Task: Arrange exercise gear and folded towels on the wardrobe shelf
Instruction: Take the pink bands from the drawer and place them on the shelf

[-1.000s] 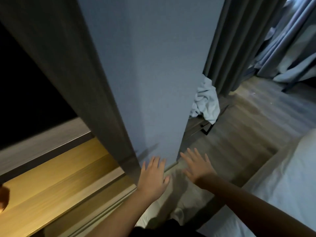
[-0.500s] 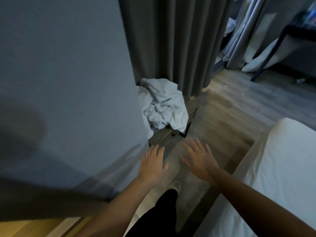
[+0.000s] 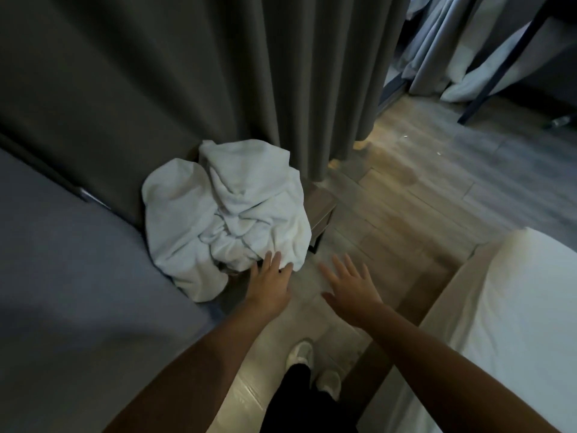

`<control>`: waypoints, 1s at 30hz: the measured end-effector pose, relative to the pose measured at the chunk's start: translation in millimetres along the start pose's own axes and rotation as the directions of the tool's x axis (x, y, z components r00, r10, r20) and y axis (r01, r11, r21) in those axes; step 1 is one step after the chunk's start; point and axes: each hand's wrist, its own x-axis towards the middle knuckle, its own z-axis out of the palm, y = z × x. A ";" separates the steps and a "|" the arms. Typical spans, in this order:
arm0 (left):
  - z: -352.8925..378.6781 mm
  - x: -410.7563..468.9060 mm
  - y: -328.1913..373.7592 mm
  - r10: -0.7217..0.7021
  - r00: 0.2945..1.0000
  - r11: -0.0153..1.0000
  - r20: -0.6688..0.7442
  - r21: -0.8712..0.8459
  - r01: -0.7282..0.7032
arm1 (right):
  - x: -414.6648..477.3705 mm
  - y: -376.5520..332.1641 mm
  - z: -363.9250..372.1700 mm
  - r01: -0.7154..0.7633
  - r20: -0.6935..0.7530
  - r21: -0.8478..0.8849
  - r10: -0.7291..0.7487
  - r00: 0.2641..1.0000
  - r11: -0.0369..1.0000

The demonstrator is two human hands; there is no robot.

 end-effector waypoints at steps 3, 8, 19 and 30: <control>30.3 62.1 -0.2 0.025 0.995 0.992 -0.096 0.124 -0.012 | 55.7 24.7 23.9 0.025 0.015 0.008 -0.026 1.000 1.000; 90.7 137.9 -4.3 0.234 0.963 0.940 -0.131 0.283 -0.190 | 135.8 52.9 81.7 0.050 0.042 0.028 -0.051 0.998 0.998; 98.3 184.4 -100.7 0.709 0.587 0.668 -0.389 0.636 -0.386 | 197.9 36.1 144.4 0.085 0.161 0.106 -0.102 0.982 0.991; 114.7 188.2 -125.8 0.811 0.506 0.556 -0.295 0.656 -0.510 | 230.7 -1.5 179.0 0.109 0.284 0.022 -0.111 0.952 0.994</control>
